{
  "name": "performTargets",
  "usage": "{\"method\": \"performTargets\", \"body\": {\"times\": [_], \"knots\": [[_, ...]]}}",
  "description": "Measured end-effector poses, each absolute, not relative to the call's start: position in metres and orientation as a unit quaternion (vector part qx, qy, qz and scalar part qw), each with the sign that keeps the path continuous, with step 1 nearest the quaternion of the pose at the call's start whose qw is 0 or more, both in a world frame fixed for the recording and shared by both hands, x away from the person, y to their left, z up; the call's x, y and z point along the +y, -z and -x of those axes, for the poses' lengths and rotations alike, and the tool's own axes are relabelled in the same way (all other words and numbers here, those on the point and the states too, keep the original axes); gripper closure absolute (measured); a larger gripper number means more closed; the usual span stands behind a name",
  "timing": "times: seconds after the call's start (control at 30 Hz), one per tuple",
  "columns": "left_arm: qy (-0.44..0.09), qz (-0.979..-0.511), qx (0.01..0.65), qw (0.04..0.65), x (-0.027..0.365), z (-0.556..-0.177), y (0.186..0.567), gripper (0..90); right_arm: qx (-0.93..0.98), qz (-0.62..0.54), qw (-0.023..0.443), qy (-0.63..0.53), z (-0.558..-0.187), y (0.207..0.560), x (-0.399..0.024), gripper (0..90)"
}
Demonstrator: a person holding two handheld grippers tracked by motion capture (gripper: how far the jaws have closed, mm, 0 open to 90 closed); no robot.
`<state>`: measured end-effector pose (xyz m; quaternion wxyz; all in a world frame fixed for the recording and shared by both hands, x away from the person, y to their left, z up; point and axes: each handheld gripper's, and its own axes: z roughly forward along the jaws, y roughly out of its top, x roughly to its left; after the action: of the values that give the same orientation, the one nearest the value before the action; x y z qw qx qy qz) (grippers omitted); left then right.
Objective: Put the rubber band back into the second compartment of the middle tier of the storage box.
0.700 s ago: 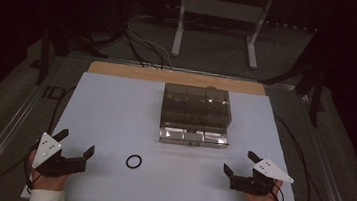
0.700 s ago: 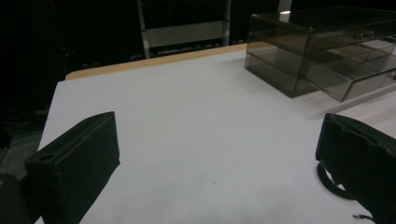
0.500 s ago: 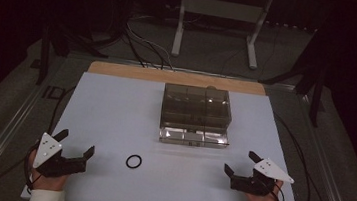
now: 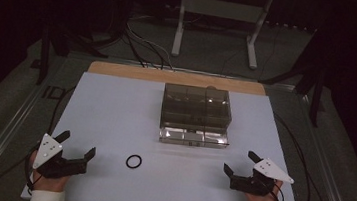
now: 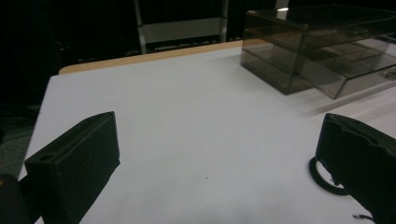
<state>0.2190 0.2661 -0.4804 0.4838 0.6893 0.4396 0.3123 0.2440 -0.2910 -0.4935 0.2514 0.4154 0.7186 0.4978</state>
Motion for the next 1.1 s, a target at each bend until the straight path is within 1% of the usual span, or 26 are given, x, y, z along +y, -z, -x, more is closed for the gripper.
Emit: {"method": "performTargets", "body": {"times": [0.03,0.3,0.67,1.1], "knots": [[-0.306,-0.69,0.441,0.485,0.265,-0.218,0.48,0.4,0.709,-0.425,0.239,-0.51,-0.244,0.494,-0.293,0.2],[-0.292,-0.698,0.433,0.49,0.259,-0.218,0.474,0.4,0.709,-0.429,0.252,-0.5,-0.244,0.495,-0.295,0.3],[-0.27,-0.718,0.418,0.487,0.236,-0.238,0.465,0.4,0.707,-0.431,0.258,-0.498,-0.244,0.495,-0.296,0.3],[-0.24,-0.746,0.396,0.478,0.205,-0.253,0.472,0.7,0.711,-0.428,0.256,-0.496,-0.245,0.495,-0.295,0.3]]}}
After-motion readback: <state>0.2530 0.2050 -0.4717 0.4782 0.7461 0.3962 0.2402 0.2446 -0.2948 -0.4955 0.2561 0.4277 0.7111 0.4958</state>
